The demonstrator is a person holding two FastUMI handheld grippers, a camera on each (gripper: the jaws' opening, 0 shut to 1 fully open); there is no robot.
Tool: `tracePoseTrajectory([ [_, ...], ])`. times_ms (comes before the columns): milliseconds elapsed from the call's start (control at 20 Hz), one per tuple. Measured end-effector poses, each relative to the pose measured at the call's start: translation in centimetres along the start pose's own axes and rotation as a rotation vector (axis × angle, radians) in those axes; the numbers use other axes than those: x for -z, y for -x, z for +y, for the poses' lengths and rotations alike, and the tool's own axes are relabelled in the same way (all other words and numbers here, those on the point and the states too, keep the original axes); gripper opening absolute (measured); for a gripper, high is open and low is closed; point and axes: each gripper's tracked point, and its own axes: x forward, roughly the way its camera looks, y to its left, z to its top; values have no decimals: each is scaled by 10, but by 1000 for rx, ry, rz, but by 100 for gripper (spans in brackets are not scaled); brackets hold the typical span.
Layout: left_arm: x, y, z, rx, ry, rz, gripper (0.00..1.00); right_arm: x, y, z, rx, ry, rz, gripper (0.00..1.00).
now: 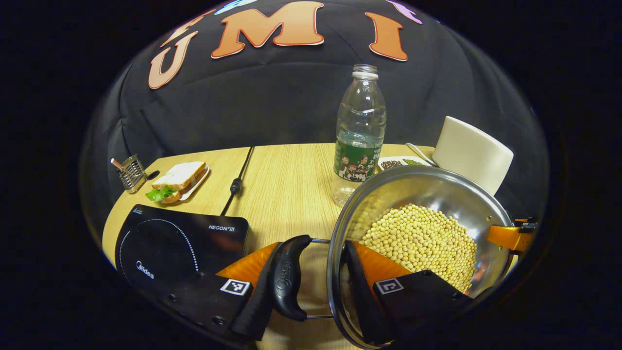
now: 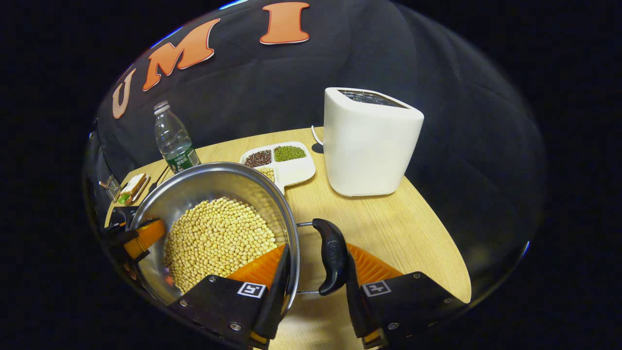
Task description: First push the handle of the pot to place it horizontally, then grasp the pot with both hands and set it on the induction cooktop.
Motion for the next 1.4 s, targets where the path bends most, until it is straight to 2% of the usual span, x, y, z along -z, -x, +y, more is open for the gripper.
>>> tracePoseTrajectory([
  [50,-2,5,3,-1,0,-6,79,-3,2,-1,0,-3,-9,53],
  [100,-6,10,4,-2,2,-13,78,-4,3,-2,-2,-6,-18,58],
  [250,-18,28,14,-2,-7,-47,78,-14,23,5,-6,-9,-58,58],
  [300,-24,36,17,-2,-7,-61,79,-17,31,8,-10,-11,-68,57],
  [350,-31,43,21,-2,-4,-78,76,-20,40,13,-14,-8,-80,53],
  [400,-37,50,26,-4,-1,-89,78,-22,48,16,-17,-11,-89,57],
  [550,-50,73,46,-7,6,-120,81,-32,69,31,-22,-31,-117,57],
  [600,-53,81,53,-11,9,-131,78,-35,74,39,-26,-28,-128,57],
  [750,-64,105,78,-30,18,-154,80,-40,92,62,-51,-16,-149,57],
  [950,-68,124,119,-65,30,-179,78,-43,104,98,-79,2,-181,57],
  [1000,-67,128,129,-75,42,-180,75,-41,106,108,-91,5,-177,57],
  [1050,-67,133,140,-87,46,-179,78,-39,107,118,-104,6,-172,57],
  [1300,-67,155,187,-142,65,-197,80,-39,121,166,-149,36,-188,57],
  [1400,-64,164,207,-161,78,-201,78,-41,126,187,-165,56,-193,57],
])
